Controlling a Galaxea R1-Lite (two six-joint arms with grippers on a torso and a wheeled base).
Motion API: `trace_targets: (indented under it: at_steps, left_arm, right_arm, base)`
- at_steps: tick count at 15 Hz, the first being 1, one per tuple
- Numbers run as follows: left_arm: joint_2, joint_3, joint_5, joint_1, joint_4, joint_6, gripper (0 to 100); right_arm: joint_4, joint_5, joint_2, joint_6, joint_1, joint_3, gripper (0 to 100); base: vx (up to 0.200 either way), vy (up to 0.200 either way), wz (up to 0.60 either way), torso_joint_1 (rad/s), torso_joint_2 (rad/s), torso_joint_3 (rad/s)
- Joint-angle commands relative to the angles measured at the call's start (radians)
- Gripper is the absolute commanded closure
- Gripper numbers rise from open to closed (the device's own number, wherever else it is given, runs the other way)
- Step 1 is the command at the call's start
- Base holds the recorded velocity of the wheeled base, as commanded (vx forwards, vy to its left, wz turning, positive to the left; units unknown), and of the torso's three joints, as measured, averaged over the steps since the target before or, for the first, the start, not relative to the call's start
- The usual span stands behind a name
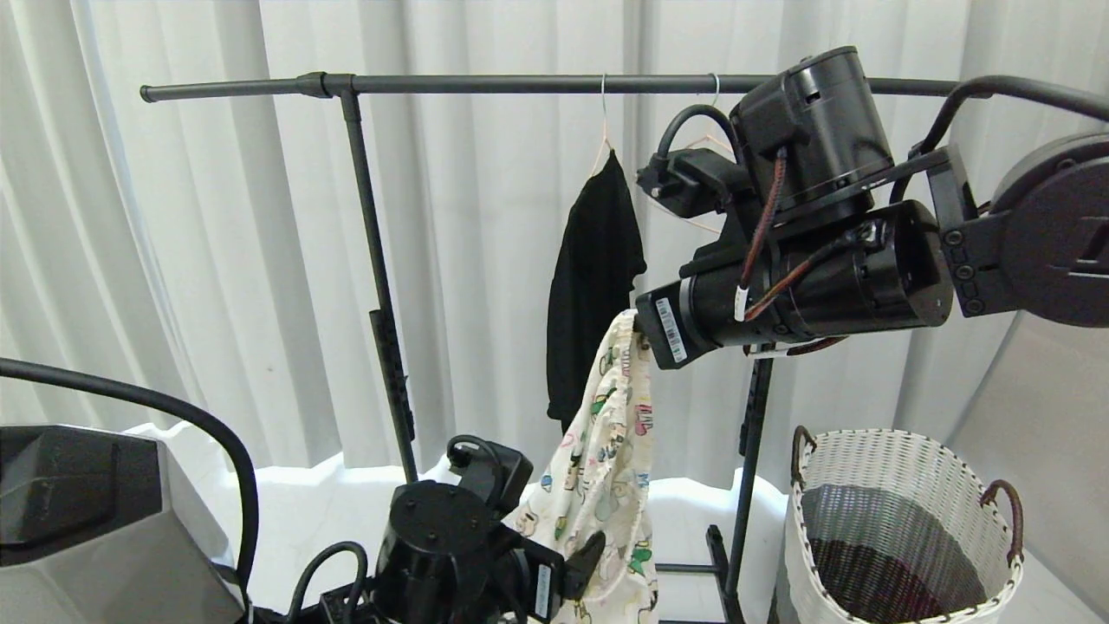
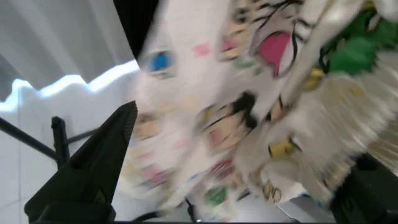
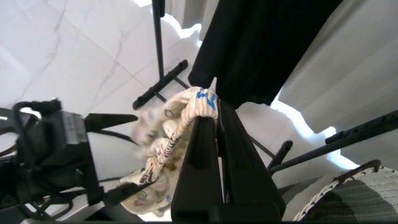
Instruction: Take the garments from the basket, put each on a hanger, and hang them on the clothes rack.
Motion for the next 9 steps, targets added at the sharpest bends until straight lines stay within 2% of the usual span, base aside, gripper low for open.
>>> trace_targets:
  at_steps: [1,3,8,9]
  left_arm:
    - [0.002,0.108,-0.003,0.0,-0.077,0.022,0]
    - [0.002,0.155,-0.006,0.0,-0.11,0.027,0]
    - [0.004,0.167,-0.009,-0.003,-0.117,0.071,0]
    - [0.004,0.175,-0.009,-0.003,-0.117,0.073,100]
  right_arm:
    - [0.002,-0.001,-0.008,0.0,0.0,0.0,100]
    - [0.006,-0.001,-0.016,0.0,0.003,0.002,100]
    - [0.008,-0.004,-0.025,-0.002,0.003,0.007,100]
    - [0.009,-0.004,-0.027,-0.002,0.003,0.008,100]
  base:
    - [0.0,0.0,0.0,0.0,0.0,0.0]
    - [0.0,0.0,0.0,0.0,0.0,0.0]
    - [0.0,0.0,0.0,0.0,0.0,0.0]
    - [0.0,0.0,0.0,0.0,0.0,0.0]
